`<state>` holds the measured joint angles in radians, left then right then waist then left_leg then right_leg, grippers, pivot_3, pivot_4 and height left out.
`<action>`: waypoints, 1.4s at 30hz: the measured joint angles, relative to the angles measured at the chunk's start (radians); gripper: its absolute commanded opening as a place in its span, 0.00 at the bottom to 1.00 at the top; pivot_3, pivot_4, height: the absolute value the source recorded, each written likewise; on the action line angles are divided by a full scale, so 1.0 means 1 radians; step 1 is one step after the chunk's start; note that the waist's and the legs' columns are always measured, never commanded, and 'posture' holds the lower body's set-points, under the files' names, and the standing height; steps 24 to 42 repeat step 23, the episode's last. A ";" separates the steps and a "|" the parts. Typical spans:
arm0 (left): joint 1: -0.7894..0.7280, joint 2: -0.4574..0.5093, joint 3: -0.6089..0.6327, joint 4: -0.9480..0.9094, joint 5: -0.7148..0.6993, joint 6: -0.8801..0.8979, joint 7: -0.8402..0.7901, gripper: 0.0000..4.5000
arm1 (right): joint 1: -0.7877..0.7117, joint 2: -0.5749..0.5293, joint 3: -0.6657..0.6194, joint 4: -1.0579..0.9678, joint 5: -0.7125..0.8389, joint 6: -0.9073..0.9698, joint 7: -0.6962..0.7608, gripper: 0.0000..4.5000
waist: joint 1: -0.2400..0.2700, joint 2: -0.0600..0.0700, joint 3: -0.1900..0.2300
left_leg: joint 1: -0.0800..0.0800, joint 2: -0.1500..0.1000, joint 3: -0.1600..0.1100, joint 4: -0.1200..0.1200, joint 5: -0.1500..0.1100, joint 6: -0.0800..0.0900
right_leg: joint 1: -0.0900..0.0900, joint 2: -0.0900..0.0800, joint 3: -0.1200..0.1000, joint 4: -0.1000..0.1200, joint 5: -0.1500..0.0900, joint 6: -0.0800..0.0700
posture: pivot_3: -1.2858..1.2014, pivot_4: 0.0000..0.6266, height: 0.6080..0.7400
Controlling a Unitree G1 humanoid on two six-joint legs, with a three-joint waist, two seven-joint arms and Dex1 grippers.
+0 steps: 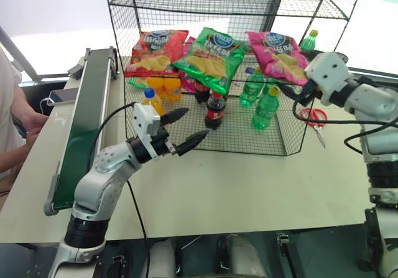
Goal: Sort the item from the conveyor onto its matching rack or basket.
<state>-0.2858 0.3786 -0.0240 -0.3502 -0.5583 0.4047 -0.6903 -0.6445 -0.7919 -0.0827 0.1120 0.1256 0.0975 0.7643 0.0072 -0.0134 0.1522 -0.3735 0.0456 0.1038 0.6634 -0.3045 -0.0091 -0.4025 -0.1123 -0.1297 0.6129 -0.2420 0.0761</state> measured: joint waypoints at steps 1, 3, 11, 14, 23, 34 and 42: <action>0.000 0.000 0.000 0.000 0.001 0.000 0.000 1.00 | 0.007 0.010 -0.012 -0.021 0.029 0.021 0.007 0.99 | 0.001 0.000 0.000 | 0.000 0.000 0.000 0.000 0.000 0.000 | 0.000 0.000 0.000 0.000 0.000 0.000 | 0.52 0.24 1.00; 0.000 0.004 0.000 0.000 0.004 0.000 0.000 1.00 | 0.040 0.034 -0.056 -0.087 0.128 0.093 0.026 0.99 | 0.005 0.000 0.000 | -0.001 0.000 0.000 0.000 0.000 0.001 | 0.000 0.000 0.000 0.000 0.000 0.000 | 0.52 0.24 1.00; -0.009 0.125 0.053 0.071 0.042 -0.001 -0.027 1.00 | 0.239 0.033 -0.323 -0.339 0.537 0.369 0.060 0.99 | 0.006 0.000 0.000 | -0.001 0.000 -0.001 0.000 -0.005 0.009 | 0.000 0.000 -0.001 0.000 0.000 0.000 | 0.52 0.24 1.00; -0.002 0.204 0.095 0.102 0.061 -0.010 -0.058 1.00 | 0.394 0.008 -0.413 -0.458 0.692 0.484 0.091 0.99 | 0.006 0.000 0.000 | -0.001 0.000 -0.002 0.000 -0.006 0.009 | 0.000 0.000 -0.001 -0.001 0.000 0.000 | 0.52 0.24 1.00; 0.123 0.331 0.200 0.219 0.086 -0.092 -0.203 1.00 | 0.760 -0.045 -0.481 -0.580 0.713 0.510 0.218 0.99 | 0.006 0.000 -0.001 | -0.001 0.000 0.000 0.000 -0.006 0.010 | -0.001 -0.001 0.000 -0.001 0.000 -0.001 | 0.52 0.24 1.00; 0.123 0.331 0.200 0.219 0.086 -0.092 -0.203 1.00 | 0.760 -0.045 -0.481 -0.580 0.713 0.510 0.218 0.99 | 0.006 0.000 -0.001 | -0.001 0.000 0.000 0.000 -0.006 0.010 | -0.001 -0.001 0.000 -0.001 0.000 -0.001 | 0.52 0.24 1.00; 0.123 0.331 0.200 0.219 0.086 -0.092 -0.203 1.00 | 0.760 -0.045 -0.481 -0.580 0.713 0.510 0.218 0.99 | 0.006 0.000 -0.001 | -0.001 0.000 0.000 0.000 -0.006 0.010 | -0.001 -0.001 0.000 -0.001 0.000 -0.001 | 0.52 0.24 1.00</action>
